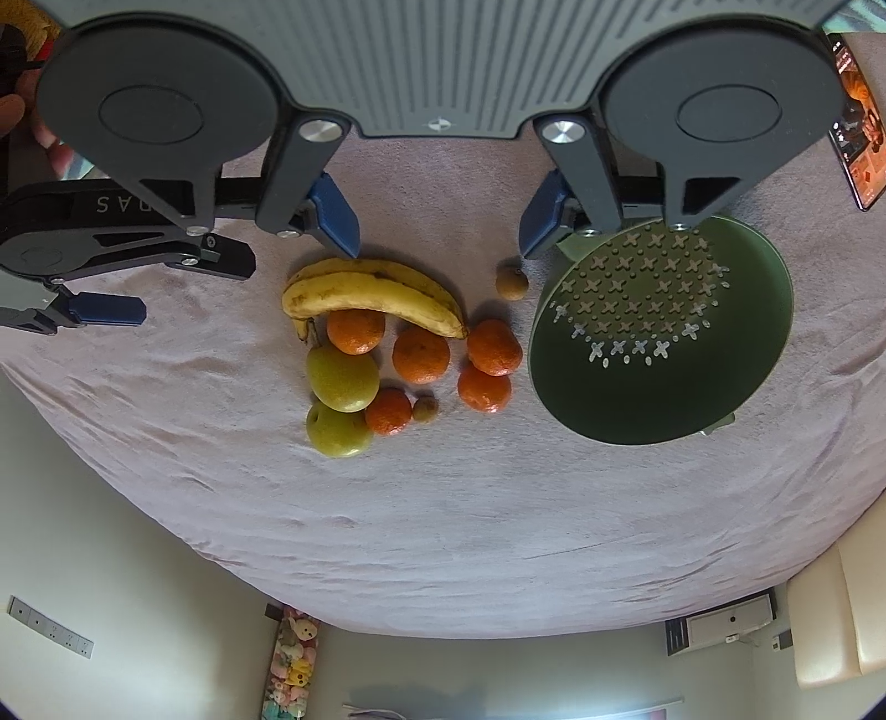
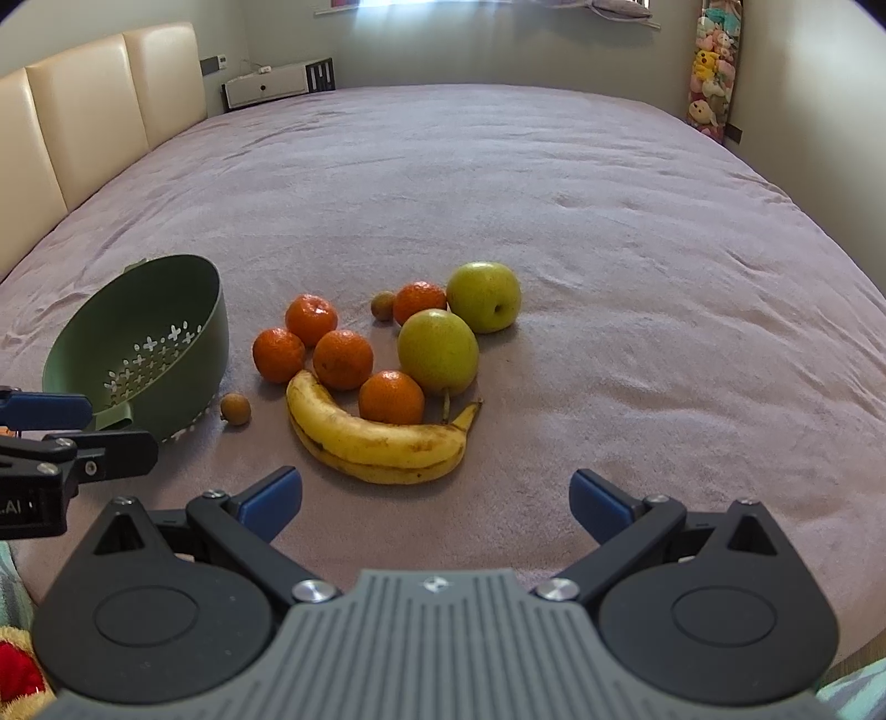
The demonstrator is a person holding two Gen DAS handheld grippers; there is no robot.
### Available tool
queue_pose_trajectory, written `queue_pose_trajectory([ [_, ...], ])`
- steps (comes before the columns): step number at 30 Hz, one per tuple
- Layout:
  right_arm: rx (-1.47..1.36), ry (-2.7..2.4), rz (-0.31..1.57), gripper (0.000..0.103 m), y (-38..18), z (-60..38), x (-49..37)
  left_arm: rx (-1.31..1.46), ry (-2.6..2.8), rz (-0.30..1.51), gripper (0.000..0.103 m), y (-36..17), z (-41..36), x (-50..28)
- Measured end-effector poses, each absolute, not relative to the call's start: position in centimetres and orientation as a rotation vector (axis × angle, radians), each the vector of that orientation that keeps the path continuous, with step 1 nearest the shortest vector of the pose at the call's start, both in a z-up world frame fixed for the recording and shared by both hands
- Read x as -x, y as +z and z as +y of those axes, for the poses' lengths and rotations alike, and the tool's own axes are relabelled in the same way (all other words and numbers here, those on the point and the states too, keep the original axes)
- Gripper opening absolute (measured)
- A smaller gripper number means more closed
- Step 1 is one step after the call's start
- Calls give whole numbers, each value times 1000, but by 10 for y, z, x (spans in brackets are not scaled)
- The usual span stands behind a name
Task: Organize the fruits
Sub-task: 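Move the left tool toward a tangerine while the right tool approaches the brownish pear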
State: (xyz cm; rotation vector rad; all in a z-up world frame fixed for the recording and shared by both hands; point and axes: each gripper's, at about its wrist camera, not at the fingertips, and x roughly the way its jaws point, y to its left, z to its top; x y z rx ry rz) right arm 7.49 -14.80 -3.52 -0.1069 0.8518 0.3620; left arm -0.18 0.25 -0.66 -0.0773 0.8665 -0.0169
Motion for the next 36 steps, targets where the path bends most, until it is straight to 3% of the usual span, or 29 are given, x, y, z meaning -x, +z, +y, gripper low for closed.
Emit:
queue_pose_trajectory([
  [9,93,400,816,97,-29,-154,-87,135,-72,863,55,-7,3,-3],
  [10,98,404,825,92,-27,-155,-90,135,-75,861,55,-6,3,-5],
  [13,124,427,844,90,-19,-154,-99,127,-96,850,53,-2,0,-13],
  [16,175,460,850,80,-12,-149,-108,105,-109,836,52,2,-7,-23],
  [19,205,485,851,78,-10,-145,-120,117,-122,832,50,4,-9,-37],
  [23,164,462,862,64,-16,-144,-140,165,-120,841,50,-4,-4,-55],
  [26,139,427,866,59,-29,-141,-154,163,-128,844,50,-16,-4,-68],
  [36,-8,447,949,58,-54,-135,-189,74,-105,845,50,-47,-11,-99],
])
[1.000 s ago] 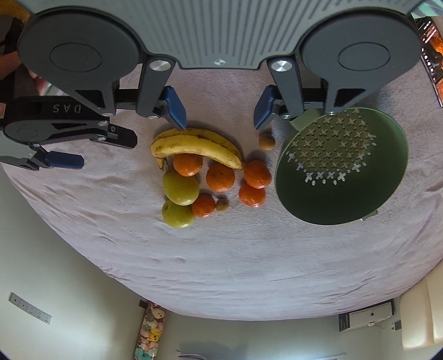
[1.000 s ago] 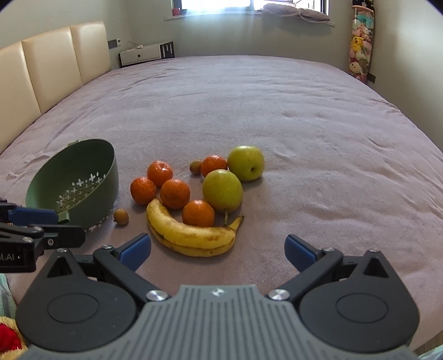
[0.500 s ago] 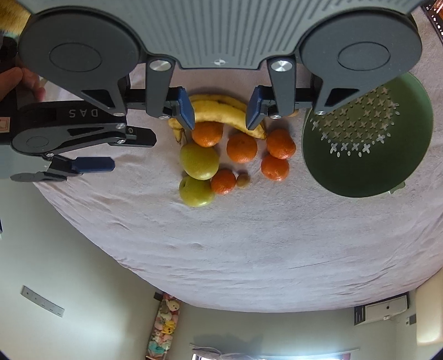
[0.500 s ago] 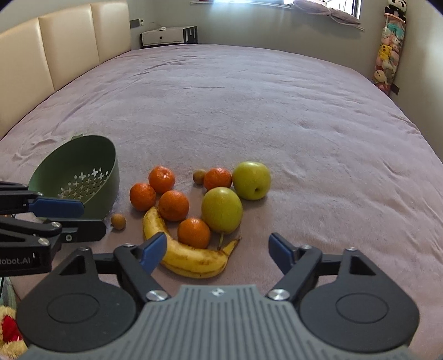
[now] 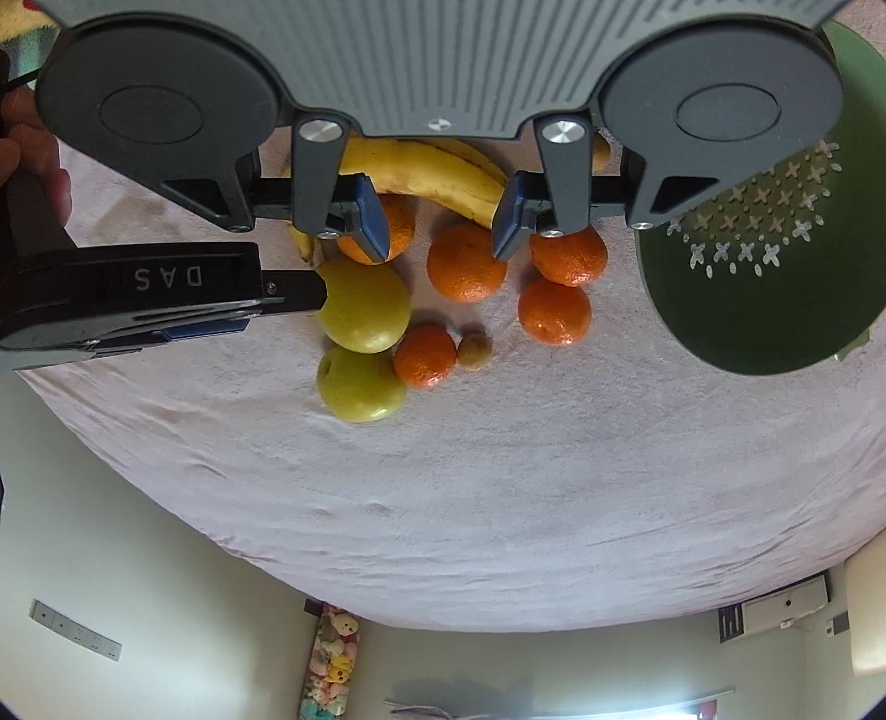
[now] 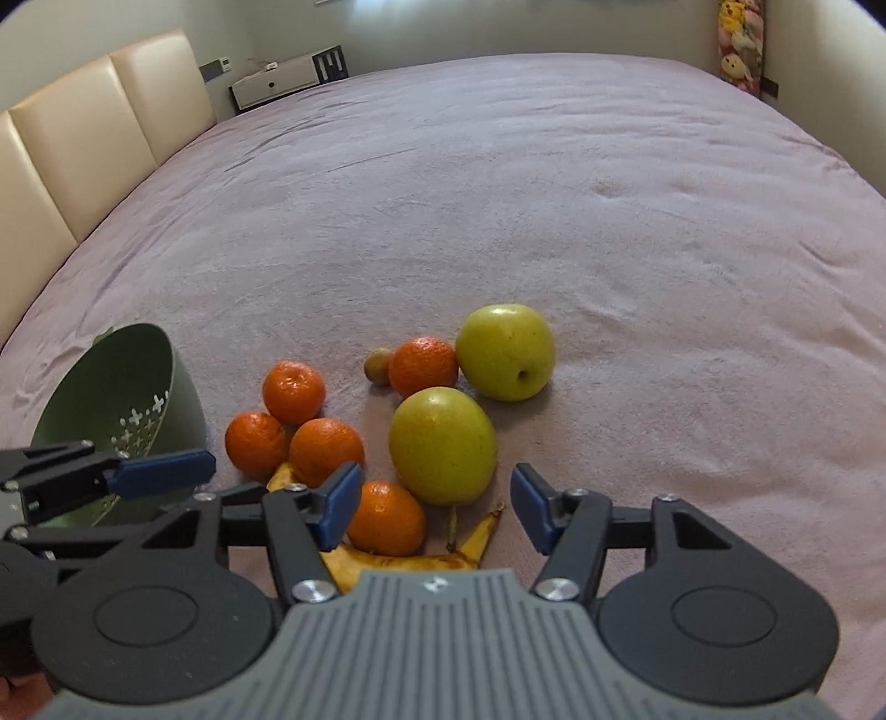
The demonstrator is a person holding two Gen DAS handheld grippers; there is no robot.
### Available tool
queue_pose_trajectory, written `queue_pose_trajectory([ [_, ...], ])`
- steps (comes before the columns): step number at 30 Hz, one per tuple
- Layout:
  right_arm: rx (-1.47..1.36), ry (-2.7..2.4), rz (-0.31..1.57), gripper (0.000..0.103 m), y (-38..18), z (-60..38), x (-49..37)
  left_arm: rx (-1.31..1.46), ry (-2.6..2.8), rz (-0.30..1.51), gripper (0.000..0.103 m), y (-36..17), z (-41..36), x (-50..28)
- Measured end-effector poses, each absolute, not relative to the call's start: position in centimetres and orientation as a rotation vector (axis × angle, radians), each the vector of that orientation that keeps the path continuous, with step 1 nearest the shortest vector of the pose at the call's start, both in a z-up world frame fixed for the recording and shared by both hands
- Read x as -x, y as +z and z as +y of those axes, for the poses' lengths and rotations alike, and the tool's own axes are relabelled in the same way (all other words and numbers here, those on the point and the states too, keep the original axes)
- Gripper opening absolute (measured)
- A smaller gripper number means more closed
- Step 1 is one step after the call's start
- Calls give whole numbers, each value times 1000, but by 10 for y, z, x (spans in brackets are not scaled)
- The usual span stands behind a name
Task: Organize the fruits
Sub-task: 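Move the left tool toward a tangerine while the right tool approaches the brownish pear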
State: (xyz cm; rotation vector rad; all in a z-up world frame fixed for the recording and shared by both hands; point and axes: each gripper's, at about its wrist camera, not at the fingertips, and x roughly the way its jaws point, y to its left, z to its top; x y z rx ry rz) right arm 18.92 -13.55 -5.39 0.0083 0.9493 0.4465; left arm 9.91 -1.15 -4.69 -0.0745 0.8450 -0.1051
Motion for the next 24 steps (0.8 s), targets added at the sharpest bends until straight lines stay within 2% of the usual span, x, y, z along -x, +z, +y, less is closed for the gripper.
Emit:
queue_pose_trajectory([
  [9,-46,444,979,59,-73,-126,-213,20,-86,875,49,-66,-15,-123],
  [14,-51,439,997,64,-81,-122,-222,-18,-64,877,49,-71,-19,-135],
  [19,-61,427,1025,65,-89,-121,-231,-48,-44,935,49,-82,-22,-142],
  [24,-41,427,1058,65,-99,-113,-235,-8,-43,960,50,-88,-14,-145],
])
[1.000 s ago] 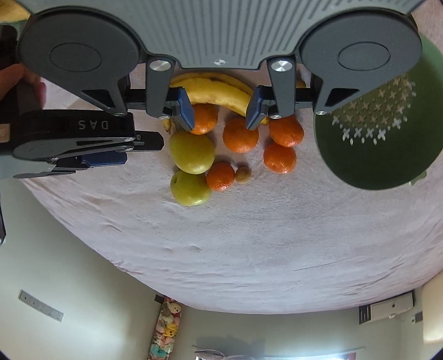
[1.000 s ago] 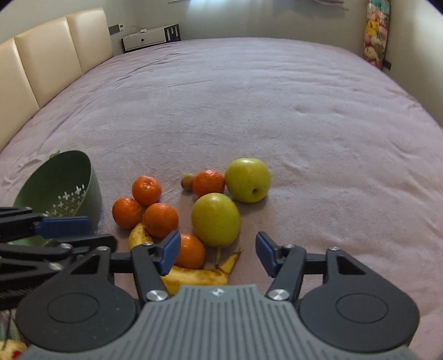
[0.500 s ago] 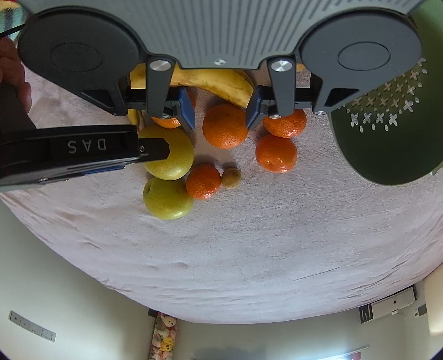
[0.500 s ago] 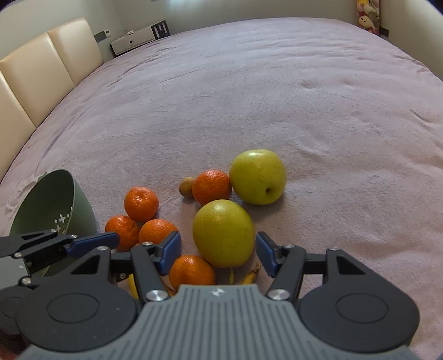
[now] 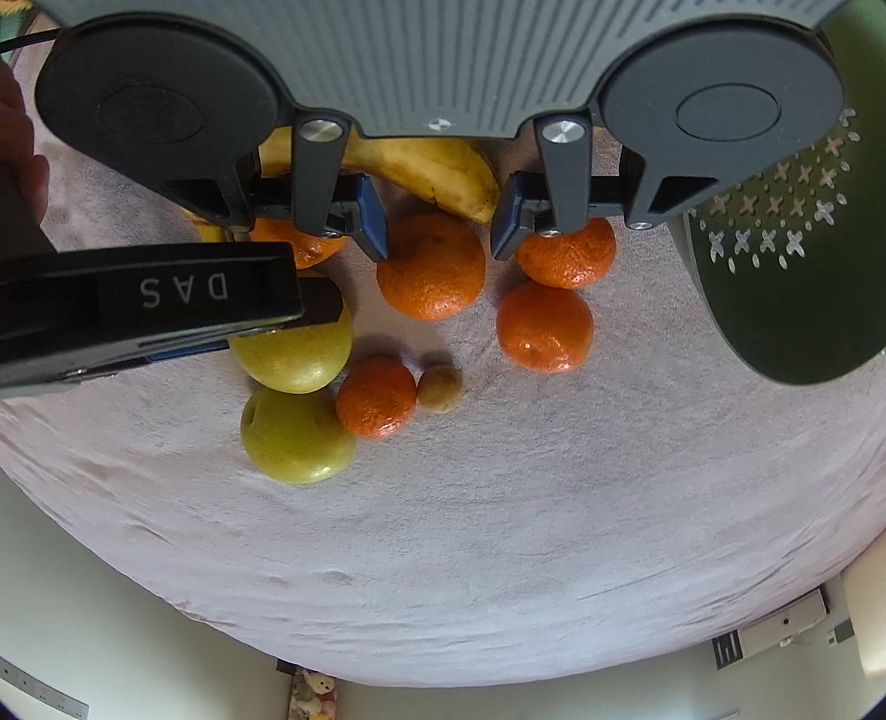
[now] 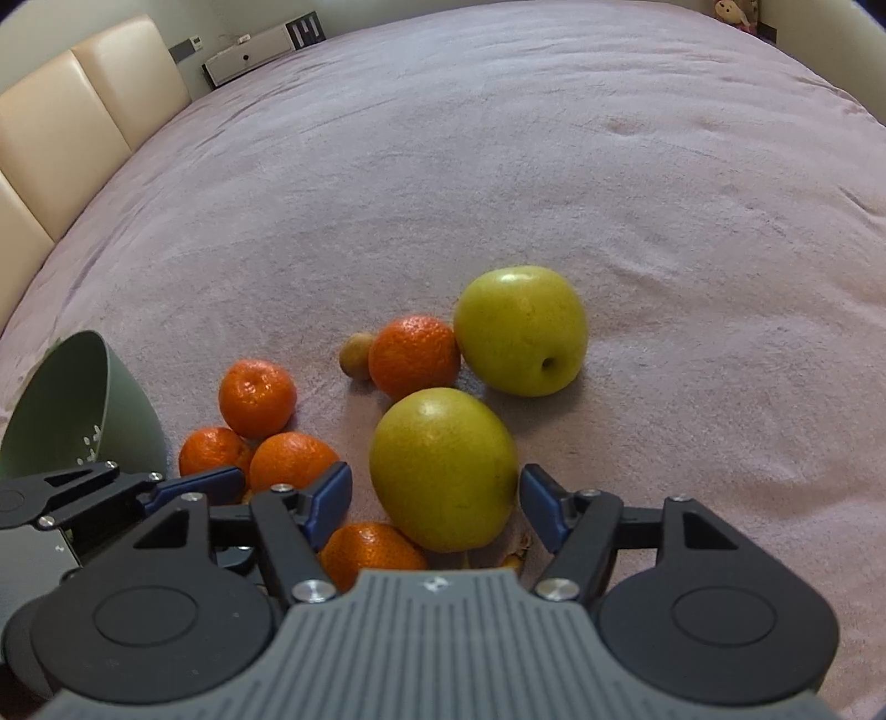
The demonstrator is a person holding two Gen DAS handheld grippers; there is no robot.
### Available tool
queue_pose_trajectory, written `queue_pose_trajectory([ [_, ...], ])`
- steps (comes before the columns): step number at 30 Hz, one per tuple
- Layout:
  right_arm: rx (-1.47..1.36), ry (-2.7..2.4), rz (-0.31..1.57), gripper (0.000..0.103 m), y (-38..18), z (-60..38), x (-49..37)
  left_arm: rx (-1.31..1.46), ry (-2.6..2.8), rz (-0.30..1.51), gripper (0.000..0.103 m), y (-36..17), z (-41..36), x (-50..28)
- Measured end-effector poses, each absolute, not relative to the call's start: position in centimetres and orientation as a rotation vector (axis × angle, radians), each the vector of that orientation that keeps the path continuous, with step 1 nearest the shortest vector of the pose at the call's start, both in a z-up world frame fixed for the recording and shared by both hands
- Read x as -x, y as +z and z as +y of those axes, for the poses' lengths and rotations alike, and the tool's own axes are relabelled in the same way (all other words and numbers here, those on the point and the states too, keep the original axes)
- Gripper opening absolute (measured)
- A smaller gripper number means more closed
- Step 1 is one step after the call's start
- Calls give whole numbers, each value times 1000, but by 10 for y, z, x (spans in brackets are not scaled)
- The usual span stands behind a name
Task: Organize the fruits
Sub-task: 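Move the left tool toward a tangerine while the right tool approaches the brownish pear, then close the left tool on the tangerine while the right tool closes on the pear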
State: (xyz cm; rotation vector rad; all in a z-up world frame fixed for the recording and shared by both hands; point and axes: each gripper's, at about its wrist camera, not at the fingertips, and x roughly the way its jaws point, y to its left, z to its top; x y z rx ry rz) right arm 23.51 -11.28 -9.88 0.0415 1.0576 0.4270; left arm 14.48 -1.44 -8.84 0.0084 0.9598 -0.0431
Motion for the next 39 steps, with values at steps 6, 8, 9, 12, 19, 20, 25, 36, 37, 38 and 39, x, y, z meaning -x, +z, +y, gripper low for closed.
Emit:
queue_pose_trajectory([
  [6,-57,410,1082,65,-108,-111,-241,13,-62,963,50,-94,-15,-148],
  [8,-65,408,1092,65,-111,-111,-241,16,-66,959,50,-95,-16,-147],
  [9,-67,407,1095,65,-112,-110,-242,20,-67,957,50,-95,-15,-147],
  [12,-61,405,1094,63,-112,-109,-243,38,-71,951,46,-95,-14,-146],
  [19,-35,401,1081,60,-112,-108,-240,27,-70,935,44,-94,-13,-140],
  [20,-34,400,1079,60,-111,-108,-240,30,-64,931,44,-94,-13,-139],
  [25,-23,399,1059,59,-106,-107,-234,52,-45,919,32,-89,-10,-134],
  [36,-5,385,1014,59,-91,-112,-218,34,-53,881,9,-76,-9,-124],
  [37,-12,378,1017,59,-91,-114,-217,33,-45,874,14,-77,-7,-122],
  [38,-24,370,1020,59,-90,-117,-217,32,-39,870,19,-78,-6,-121],
  [39,-34,363,1023,59,-90,-119,-216,37,-37,865,28,-78,-4,-119],
])
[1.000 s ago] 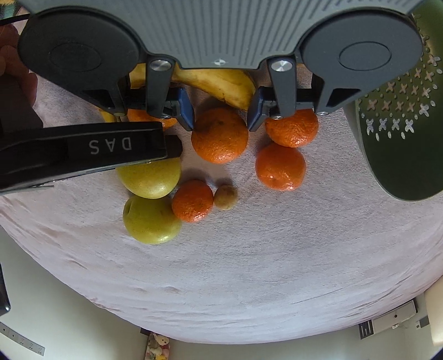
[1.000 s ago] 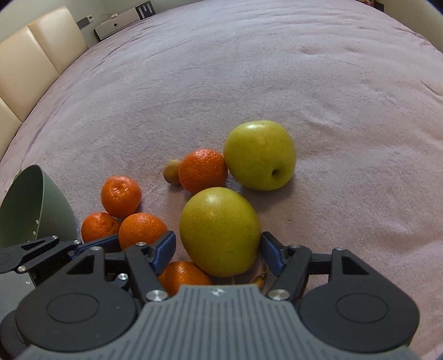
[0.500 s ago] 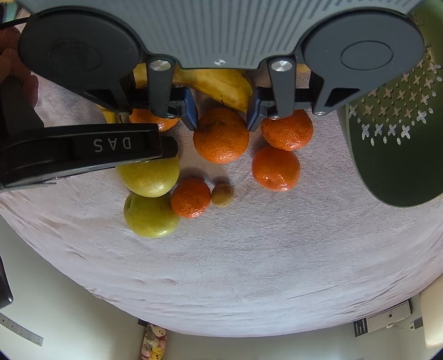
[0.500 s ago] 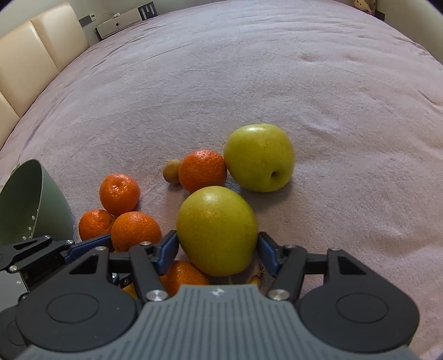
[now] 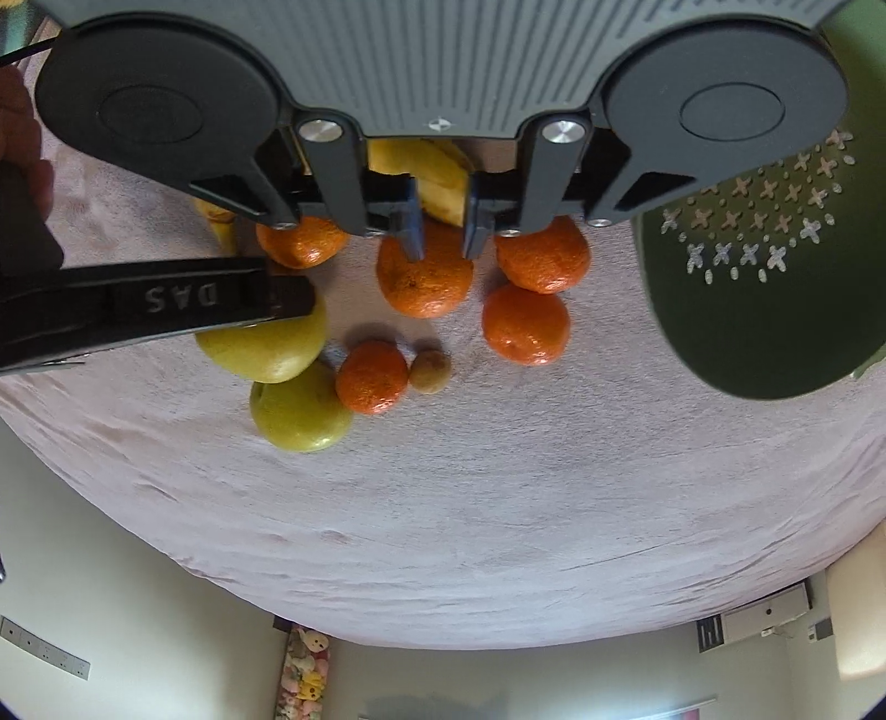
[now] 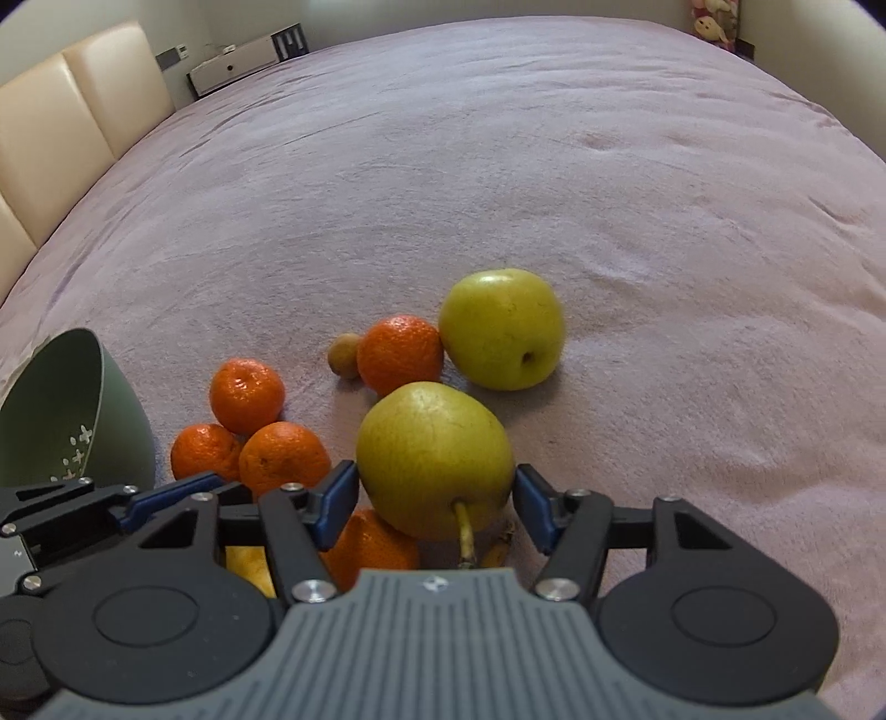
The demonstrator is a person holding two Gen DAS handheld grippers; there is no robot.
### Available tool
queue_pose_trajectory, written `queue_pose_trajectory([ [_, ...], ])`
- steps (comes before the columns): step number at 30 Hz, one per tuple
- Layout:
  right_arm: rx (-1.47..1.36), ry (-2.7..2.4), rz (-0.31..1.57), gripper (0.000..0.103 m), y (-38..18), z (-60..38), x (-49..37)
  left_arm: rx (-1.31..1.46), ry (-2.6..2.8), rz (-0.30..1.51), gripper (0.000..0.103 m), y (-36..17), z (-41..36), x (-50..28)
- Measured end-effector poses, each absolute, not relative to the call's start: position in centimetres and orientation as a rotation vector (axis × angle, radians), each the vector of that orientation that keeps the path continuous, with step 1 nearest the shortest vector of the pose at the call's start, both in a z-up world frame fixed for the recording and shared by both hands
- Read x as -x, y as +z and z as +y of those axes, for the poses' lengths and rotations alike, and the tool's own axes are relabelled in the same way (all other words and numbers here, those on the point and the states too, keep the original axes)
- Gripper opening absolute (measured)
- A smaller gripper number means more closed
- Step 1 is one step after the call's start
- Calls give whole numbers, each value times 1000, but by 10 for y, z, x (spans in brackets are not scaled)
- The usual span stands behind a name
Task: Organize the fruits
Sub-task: 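Close the left tool on the tangerine while the right tool closes on the pear, then lift the tangerine with the left tool while the right tool carries the pear to the colander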
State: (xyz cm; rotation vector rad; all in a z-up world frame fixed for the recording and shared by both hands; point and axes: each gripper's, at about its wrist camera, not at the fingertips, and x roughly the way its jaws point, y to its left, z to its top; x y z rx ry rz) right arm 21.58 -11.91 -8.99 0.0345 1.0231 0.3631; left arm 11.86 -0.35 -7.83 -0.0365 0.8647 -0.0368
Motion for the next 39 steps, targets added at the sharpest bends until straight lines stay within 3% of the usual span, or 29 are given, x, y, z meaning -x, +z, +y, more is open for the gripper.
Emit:
queue_pose_trajectory([
  [6,-66,348,1022,59,-87,-130,-211,19,-73,834,54,-80,-11,-117],
  [8,-67,348,1016,58,-85,-132,-211,-1,-65,831,58,-83,-15,-120],
  [27,-85,380,1043,60,-96,-140,-226,-5,-7,926,61,-106,-22,-158],
  [39,-72,380,1056,60,-100,-133,-229,7,-19,908,52,-105,-19,-155],
])
